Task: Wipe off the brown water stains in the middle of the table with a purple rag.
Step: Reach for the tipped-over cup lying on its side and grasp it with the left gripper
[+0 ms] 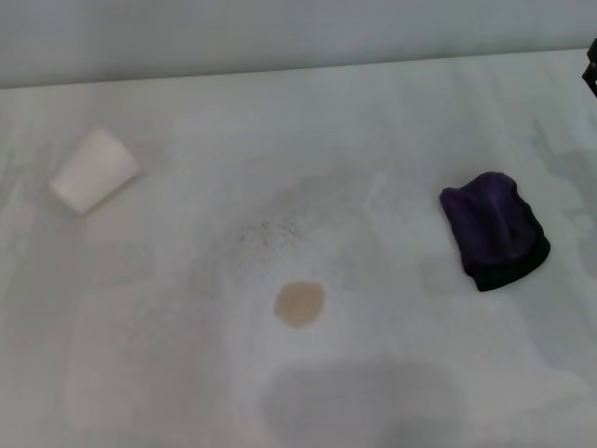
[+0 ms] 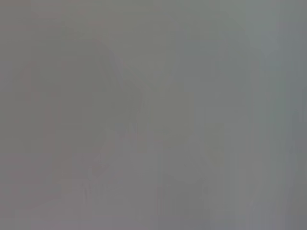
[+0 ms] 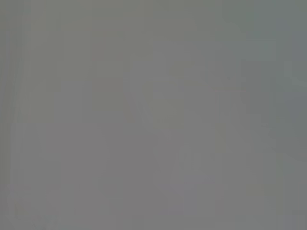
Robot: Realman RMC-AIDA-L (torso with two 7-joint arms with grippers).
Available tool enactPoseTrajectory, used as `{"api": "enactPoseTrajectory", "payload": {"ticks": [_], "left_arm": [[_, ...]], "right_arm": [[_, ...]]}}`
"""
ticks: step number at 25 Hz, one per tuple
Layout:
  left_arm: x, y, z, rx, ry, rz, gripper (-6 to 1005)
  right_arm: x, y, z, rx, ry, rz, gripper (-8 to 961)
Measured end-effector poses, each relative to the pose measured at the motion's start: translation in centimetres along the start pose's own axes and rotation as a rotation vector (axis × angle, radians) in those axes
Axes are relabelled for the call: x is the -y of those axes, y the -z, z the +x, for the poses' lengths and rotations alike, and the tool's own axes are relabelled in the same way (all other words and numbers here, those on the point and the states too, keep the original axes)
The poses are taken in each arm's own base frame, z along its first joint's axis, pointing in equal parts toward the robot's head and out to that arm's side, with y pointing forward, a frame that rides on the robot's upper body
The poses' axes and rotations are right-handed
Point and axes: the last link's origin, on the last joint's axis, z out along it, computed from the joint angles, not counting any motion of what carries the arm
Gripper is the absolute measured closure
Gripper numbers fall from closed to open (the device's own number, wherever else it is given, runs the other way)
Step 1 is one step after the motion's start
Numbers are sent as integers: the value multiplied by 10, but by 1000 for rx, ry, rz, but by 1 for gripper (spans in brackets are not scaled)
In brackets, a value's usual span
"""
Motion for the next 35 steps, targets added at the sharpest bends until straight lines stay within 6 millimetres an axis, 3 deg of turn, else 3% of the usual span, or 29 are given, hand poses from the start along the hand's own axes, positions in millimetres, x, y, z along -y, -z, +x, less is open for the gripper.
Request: {"api": "enactPoseTrajectory", "payload": {"ticks": [10, 18, 35], "left_arm": [[-6, 0, 2, -18, 12, -13, 127], [-18, 10, 5, -60, 44, -95, 127], [-21, 29, 8, -44, 147, -222, 127]], "right_arm": [[1, -2, -1, 3, 6, -2, 77], [7, 2, 0, -3, 12, 18, 78], [19, 15, 3, -22, 42, 31, 79]]}}
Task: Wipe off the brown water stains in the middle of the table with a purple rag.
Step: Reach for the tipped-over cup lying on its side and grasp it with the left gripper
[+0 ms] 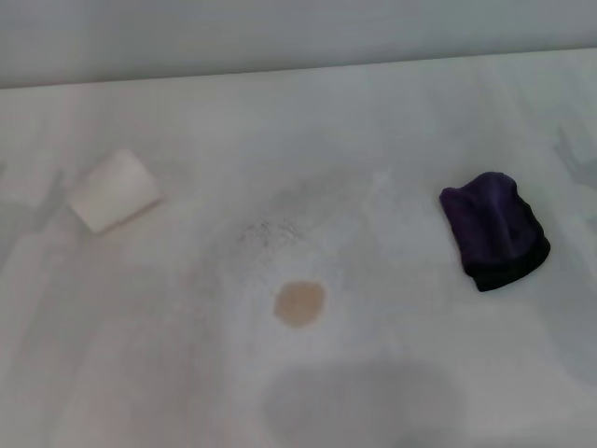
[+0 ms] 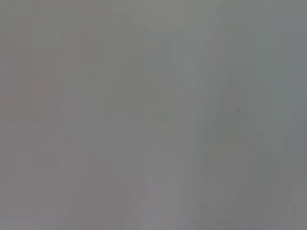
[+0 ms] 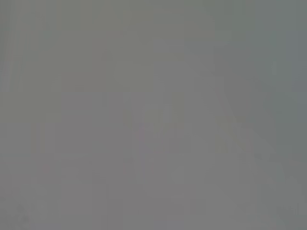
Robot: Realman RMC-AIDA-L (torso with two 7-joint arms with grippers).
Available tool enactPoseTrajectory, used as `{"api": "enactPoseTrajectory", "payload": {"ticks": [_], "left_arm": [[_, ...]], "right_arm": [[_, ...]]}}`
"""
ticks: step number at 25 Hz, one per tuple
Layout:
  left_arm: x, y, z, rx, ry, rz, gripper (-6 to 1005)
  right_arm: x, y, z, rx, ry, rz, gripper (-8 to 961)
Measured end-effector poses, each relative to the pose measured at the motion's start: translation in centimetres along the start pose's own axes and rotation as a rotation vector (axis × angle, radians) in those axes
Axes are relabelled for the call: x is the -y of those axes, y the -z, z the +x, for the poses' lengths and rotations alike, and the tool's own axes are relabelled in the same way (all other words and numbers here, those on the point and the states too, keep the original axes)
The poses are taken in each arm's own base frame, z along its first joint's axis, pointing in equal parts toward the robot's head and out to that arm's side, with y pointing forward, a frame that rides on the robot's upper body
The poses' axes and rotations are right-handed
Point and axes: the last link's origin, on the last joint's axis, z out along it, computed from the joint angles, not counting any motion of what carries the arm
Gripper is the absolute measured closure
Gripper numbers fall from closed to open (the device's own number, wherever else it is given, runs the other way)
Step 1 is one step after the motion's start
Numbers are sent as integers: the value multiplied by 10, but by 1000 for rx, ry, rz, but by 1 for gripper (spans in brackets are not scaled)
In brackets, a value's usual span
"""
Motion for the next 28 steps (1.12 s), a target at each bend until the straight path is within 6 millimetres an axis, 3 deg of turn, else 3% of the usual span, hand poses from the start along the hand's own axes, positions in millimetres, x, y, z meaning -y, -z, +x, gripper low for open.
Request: {"api": "enactPoseTrajectory", "payload": {"ticks": [4, 12, 28], "left_arm": [[-1, 1, 3, 30, 49, -56, 126], [19, -2, 20, 150, 167, -157, 126], [38, -19, 69, 493, 84, -248, 126]], "right_arm": [[2, 2, 1, -3, 4, 2, 79], [3, 0, 0, -1, 14, -3, 79], [2, -2, -2, 4, 20, -12, 80]]}}
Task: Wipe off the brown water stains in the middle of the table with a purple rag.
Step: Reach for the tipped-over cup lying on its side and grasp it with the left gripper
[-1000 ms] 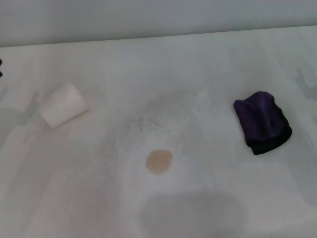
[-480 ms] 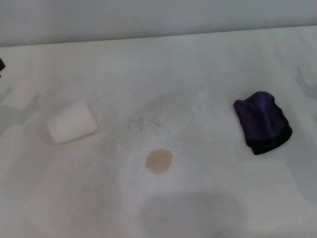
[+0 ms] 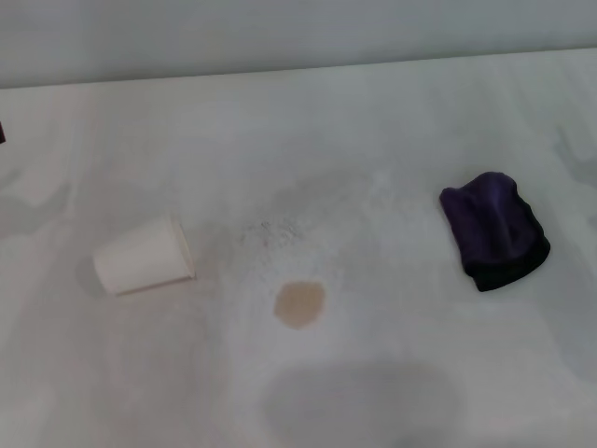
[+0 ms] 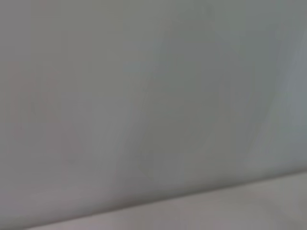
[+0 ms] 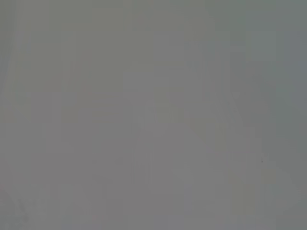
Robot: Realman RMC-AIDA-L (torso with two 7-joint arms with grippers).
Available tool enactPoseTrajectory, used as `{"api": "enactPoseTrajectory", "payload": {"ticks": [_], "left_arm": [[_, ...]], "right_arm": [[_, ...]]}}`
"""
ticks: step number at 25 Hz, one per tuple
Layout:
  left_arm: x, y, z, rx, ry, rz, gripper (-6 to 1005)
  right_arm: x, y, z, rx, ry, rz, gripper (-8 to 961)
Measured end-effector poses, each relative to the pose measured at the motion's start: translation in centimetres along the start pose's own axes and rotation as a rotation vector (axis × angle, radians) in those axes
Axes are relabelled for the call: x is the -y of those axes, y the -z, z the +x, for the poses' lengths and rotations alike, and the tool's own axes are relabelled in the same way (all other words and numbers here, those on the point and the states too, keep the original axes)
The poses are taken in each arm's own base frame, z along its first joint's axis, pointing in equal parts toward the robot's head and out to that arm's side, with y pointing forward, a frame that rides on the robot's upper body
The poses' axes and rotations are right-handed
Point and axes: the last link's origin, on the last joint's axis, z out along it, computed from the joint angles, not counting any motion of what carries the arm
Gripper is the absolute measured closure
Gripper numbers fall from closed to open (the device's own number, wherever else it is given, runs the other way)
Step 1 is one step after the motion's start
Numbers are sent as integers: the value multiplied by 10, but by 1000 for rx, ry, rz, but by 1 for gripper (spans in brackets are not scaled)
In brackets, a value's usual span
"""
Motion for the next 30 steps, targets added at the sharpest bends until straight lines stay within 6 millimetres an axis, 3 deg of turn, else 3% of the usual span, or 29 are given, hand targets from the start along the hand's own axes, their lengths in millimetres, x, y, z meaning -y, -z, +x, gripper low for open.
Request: {"api": "enactPoseTrajectory", "payload": {"ticks": [10, 15, 23, 30], "left_arm": [[4, 14, 30, 272, -47, -25, 127], [-4, 5, 39, 400, -169, -38, 126], [-43, -31, 62, 515, -502, -236, 127], [-56, -46, 44, 623, -611, -287, 126]], "right_arm": [[-10, -4, -1, 11, -21, -14, 81], [-17, -9, -3, 18, -37, -27, 81], [-15, -14, -4, 19, -47, 1, 81], [-16, -11, -1, 9, -94, 42, 82]]}}
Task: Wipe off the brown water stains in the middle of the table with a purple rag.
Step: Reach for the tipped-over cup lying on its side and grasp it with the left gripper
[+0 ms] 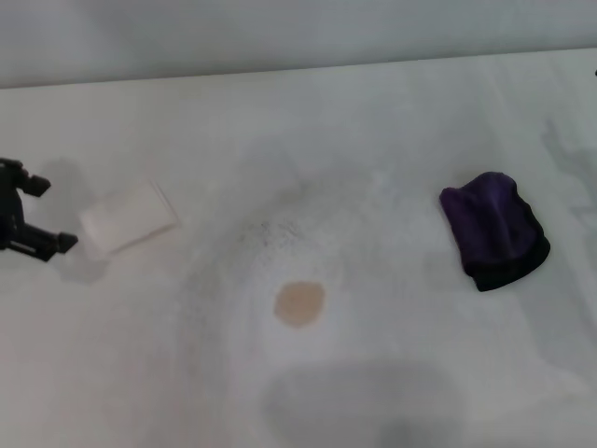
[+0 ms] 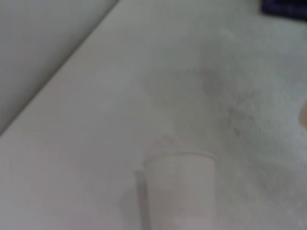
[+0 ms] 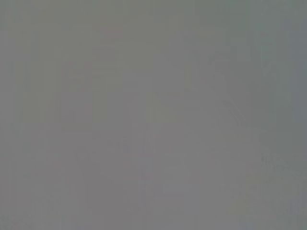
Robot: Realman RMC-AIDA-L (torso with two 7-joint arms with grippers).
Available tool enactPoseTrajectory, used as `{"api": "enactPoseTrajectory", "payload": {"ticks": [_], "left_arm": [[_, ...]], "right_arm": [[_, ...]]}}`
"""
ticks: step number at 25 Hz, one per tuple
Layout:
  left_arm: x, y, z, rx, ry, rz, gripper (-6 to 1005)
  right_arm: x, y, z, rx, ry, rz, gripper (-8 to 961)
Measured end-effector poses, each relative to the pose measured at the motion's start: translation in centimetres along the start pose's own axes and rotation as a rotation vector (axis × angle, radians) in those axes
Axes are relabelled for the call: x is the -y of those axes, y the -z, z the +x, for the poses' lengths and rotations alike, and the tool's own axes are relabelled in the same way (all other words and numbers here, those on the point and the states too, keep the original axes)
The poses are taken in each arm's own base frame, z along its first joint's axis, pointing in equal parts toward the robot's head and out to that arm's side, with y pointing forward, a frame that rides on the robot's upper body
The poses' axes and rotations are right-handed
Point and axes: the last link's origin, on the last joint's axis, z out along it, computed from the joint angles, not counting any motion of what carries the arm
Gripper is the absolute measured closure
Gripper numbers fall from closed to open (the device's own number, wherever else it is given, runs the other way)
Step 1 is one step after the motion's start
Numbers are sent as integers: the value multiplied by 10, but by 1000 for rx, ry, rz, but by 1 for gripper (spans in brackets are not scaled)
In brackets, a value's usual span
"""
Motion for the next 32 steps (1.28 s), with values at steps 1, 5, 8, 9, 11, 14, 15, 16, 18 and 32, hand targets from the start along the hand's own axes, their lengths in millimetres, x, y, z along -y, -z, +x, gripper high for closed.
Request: {"api": "enactPoseTrajectory", "payload": {"ticks": [1, 5, 8, 9, 11, 14, 15, 16, 18, 32], "left_arm": [[-1, -4, -2, 13, -5, 1, 126], [3, -11, -10, 29, -5, 36, 126], [5, -13, -15, 26, -10, 58, 127], [6, -14, -16, 21, -13, 67, 127], [7, -18, -16, 11, -21, 88, 127], [9, -24, -18, 0, -24, 108, 127], [10, -27, -18, -5, -25, 116, 127], [11, -29, -17, -9, -27, 124, 127], [11, -35, -17, -16, -32, 137, 127], [19, -58, -7, -135, -22, 167, 126]], "right_arm": [[0, 1, 1, -3, -6, 4, 82], [-2, 4, 3, -10, -18, 5, 82], [-4, 2, 3, -16, -22, 2, 82], [-5, 0, 3, -17, -22, -1, 82], [-7, -4, 3, -21, -23, -5, 82], [-10, -10, 3, -28, -25, -13, 82], [-11, -12, 2, -29, -25, -15, 82], [-12, -13, 2, -29, -25, -17, 82], [-13, -16, 1, -29, -25, -21, 82], [-16, -26, -2, -26, -22, -28, 83]]}}
